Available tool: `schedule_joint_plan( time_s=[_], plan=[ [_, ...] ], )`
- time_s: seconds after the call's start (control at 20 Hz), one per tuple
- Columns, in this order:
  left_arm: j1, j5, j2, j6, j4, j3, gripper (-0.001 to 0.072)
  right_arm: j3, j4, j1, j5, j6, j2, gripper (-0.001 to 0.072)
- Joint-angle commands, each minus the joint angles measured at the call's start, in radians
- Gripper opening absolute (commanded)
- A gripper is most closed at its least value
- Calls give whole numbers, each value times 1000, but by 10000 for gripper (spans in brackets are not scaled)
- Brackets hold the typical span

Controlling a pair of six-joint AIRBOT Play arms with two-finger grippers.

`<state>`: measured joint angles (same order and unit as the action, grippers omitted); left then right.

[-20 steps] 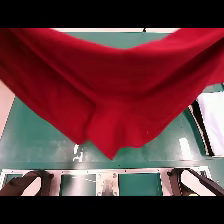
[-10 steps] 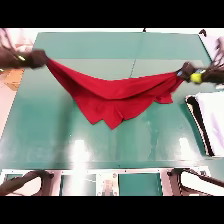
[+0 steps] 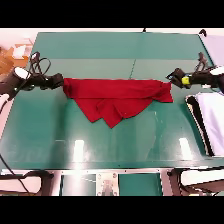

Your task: Fold the shirts.

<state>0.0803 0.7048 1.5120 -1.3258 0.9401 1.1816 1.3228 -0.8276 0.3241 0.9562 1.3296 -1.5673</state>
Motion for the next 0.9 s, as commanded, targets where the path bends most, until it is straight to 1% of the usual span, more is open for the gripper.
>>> schedule_joint_plan(
  time_s=[0.0, 0.05, 0.15, 0.25, 0.35, 0.5, 0.65, 0.7, 0.75, 0.85],
  plan=[
    [0, 10, 23, 0, -3, -4, 28, 21, -24, 46, 232, 46, 82, 429],
    [0, 21, 23, 0, -4, -4, 28, -45, -29, 38, 253, 69, 129, 429],
    [0, 32, 23, 0, -5, -4, 28, -232, -25, -20, 221, 85, 218, 429],
    [0, 37, 23, 0, -5, -4, 28, -413, -16, -133, 160, 122, 249, 429],
    [0, 53, 23, 0, -5, -4, 28, -520, 29, -253, 55, 133, 232, 429],
    [0, 76, 23, 0, -5, -4, 28, -546, 97, -394, -74, 149, 163, 420],
    [0, 98, 23, 0, -5, -4, 28, -546, 169, -454, -128, 155, 97, 420],
    [0, 99, 23, 0, -5, -4, 28, -546, 177, -463, -138, 155, 84, 404],
    [0, 100, 23, 0, -5, -4, 28, -546, 178, -466, -157, 155, 75, 344],
    [0, 100, 23, 0, -5, -4, 28, -540, 181, -465, -194, 151, 74, 201]
  ],
)
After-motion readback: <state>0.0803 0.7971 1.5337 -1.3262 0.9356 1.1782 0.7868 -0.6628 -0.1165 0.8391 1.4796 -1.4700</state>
